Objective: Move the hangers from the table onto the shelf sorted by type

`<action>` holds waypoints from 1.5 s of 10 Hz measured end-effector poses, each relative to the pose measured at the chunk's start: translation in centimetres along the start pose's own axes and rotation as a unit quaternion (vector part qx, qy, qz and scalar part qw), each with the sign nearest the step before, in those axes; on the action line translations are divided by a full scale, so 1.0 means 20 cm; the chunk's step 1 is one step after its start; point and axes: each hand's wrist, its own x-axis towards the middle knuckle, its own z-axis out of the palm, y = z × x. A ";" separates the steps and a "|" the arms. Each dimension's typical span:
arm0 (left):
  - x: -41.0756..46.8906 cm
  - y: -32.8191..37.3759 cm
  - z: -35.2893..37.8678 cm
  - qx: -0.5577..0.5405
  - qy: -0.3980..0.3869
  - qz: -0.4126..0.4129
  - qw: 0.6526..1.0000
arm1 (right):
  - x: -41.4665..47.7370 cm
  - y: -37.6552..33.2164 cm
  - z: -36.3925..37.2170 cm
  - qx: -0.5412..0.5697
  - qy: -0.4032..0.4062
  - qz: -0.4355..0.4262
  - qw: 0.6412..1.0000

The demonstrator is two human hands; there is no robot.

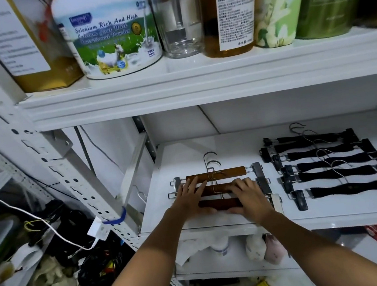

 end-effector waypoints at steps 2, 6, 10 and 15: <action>0.02 0.04 0.03 0.016 -0.030 -0.065 0.997 | -0.03 0.07 0.01 -0.024 -0.028 0.074 0.997; 0.12 -0.01 0.00 0.040 -0.063 -0.072 0.995 | 0.06 0.07 0.03 -0.002 -0.082 0.110 0.991; 0.21 -0.09 -0.05 0.028 -0.081 -0.060 0.995 | 0.16 0.08 0.05 0.008 -0.093 0.120 0.988; 0.19 0.02 -0.20 0.048 -0.021 -0.025 0.998 | 0.19 0.10 -0.16 0.005 -0.174 0.101 0.979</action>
